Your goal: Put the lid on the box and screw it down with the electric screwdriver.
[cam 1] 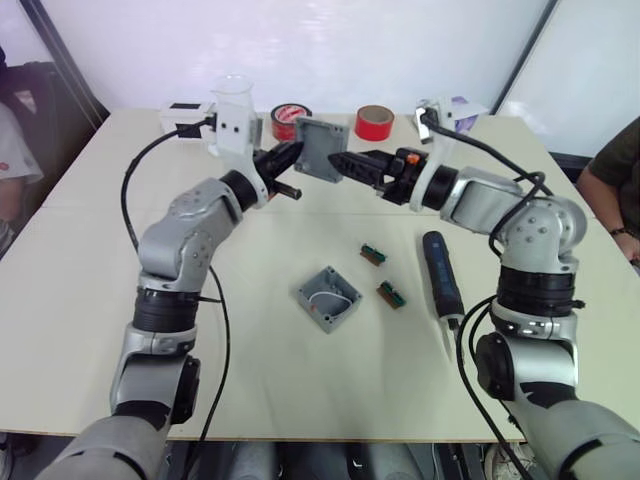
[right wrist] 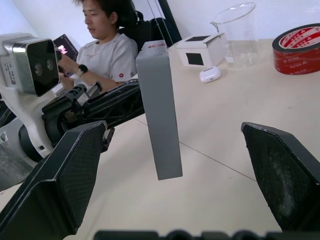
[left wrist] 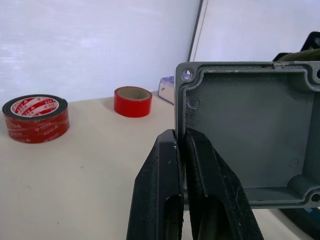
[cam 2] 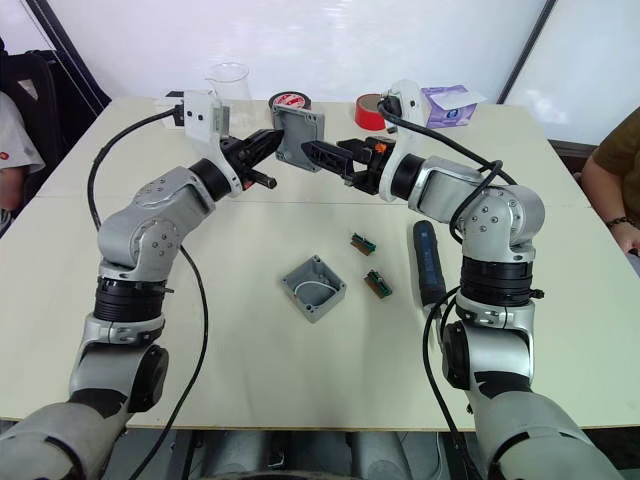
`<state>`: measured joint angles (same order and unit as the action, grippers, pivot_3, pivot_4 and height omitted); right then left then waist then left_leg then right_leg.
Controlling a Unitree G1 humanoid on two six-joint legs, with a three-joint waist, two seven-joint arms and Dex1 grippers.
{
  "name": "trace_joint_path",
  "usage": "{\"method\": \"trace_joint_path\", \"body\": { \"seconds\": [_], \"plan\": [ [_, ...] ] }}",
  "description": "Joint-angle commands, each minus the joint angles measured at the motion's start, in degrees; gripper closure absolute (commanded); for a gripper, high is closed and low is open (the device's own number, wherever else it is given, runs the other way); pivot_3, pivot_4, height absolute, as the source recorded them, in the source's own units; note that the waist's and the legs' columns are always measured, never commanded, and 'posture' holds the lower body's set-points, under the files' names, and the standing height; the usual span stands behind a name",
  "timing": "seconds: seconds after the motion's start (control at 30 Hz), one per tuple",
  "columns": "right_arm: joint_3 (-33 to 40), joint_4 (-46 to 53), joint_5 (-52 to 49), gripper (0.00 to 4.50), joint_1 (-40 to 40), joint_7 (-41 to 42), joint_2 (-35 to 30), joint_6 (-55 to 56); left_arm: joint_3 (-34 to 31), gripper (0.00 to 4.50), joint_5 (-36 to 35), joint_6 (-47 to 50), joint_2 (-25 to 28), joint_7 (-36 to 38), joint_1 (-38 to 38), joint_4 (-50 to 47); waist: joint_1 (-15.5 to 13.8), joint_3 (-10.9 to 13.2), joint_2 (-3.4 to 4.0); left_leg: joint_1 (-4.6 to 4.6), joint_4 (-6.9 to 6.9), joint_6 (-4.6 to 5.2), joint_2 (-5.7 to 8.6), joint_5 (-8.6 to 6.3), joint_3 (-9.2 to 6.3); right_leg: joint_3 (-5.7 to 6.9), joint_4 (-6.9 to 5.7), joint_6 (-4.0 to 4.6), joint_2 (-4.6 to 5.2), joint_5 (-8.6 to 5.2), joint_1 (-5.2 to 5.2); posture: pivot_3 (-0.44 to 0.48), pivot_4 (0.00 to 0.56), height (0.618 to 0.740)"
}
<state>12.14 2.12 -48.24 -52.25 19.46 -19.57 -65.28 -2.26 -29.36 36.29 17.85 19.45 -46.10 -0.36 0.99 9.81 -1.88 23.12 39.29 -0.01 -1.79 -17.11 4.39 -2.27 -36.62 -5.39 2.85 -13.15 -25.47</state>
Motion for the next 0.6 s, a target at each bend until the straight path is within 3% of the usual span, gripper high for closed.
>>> {"method": "trace_joint_path", "body": {
  "seconds": [0.03,0.07,0.4,0.6],
  "plan": [
    [1.0,1.8,-0.6,0.47,-1.1,-0.9,0.3,0.3,-0.5,4.5,-0.1,0.0,-0.5,0.9,-1.1,-2.9,0.0,0.0,0.0,0.0,0.0,0.0,0.0,0.0,0.0,0.01,0.01,0.0,0.0,0.0,0.0,0.0,0.15,0.74],
    [0.9,1.8,-0.5,0.64,-0.9,-1.1,0.4,0.3,-0.6,4.5,-0.2,0.3,-0.6,0.9,-1.1,-3.2,0.0,0.0,0.0,0.01,-0.01,0.0,0.0,0.0,0.0,0.0,0.01,0.0,0.0,0.0,0.0,0.0,0.15,0.74],
    [-0.2,2.6,0.1,4.36,0.1,-2.7,1.6,0.6,-1.5,4.5,-0.9,3.3,-1.0,0.6,-0.1,-5.6,0.0,0.0,0.0,0.07,-0.05,0.0,-0.03,0.0,-0.02,0.02,0.17,-0.08,-0.02,0.05,0.0,0.0,0.15,0.74],
    [-0.8,3.3,-0.1,4.37,0.5,-2.4,1.9,0.5,-2.5,4.5,-1.5,4.6,-0.7,0.8,1.2,-7.5,0.0,0.0,0.0,0.11,-0.08,0.0,-0.04,0.0,-0.02,0.02,0.27,-0.11,-0.02,0.08,0.0,0.0,0.15,0.74]
  ]
}}
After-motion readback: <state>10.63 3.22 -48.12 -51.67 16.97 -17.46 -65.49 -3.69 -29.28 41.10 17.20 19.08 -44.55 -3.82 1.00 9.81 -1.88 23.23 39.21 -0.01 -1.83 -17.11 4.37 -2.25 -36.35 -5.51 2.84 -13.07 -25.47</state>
